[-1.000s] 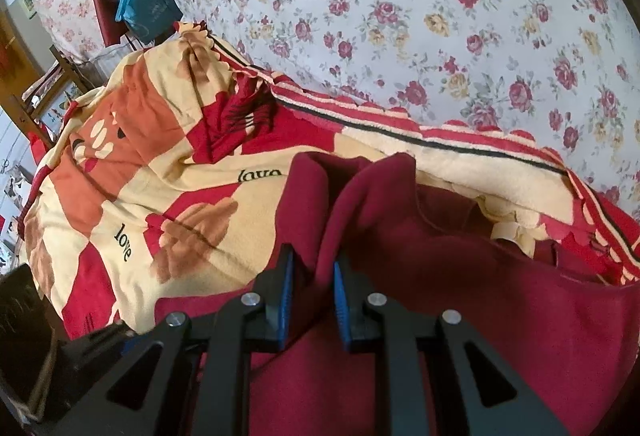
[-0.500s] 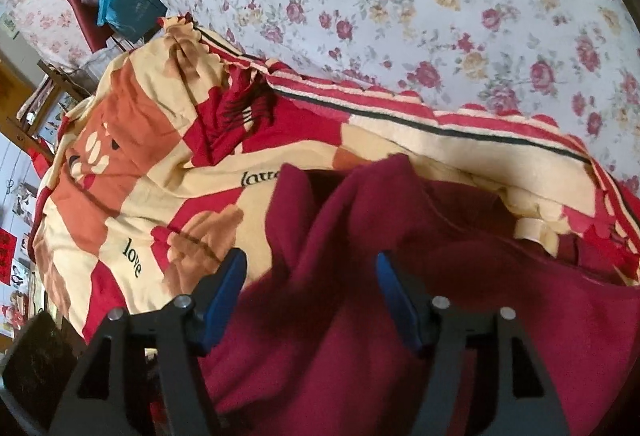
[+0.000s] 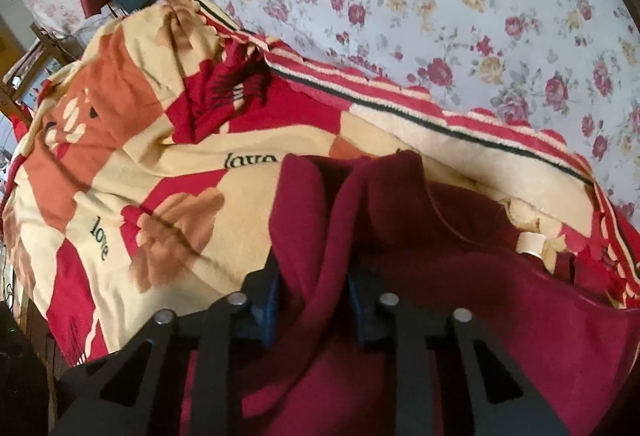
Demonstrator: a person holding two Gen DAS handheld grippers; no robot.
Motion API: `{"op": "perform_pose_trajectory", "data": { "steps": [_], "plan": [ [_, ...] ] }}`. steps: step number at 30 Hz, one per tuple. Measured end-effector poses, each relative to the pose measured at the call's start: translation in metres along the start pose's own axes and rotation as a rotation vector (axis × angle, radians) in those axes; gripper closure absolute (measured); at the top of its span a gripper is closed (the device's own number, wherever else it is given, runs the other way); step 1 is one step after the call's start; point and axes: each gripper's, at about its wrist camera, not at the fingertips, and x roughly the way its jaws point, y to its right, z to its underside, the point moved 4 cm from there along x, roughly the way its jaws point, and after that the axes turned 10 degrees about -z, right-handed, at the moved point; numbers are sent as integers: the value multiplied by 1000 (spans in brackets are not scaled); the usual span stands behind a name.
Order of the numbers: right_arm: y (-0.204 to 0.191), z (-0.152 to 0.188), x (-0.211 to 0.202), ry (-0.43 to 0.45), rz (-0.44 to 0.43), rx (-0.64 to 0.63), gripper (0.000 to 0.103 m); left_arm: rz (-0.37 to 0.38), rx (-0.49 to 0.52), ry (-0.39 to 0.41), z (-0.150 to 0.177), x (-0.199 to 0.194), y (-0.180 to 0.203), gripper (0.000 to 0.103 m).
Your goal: Fold small clothes
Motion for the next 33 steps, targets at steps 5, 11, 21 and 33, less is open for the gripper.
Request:
{"op": "perform_pose_trajectory", "data": {
  "steps": [5,11,21,33],
  "plan": [
    [1,4,-12,25,-14,-1,80,-28,15,-5,4,-3,6,87],
    [5,7,-41,60,-39,2,82,-32,12,3,0,-18,19,102],
    [36,20,-121,130,-87,28,82,-2,165,-3,-9,-43,99,103],
    [122,67,-202,183,14,101,84,99,359,-47,2,-24,224,103]
  ]
}}
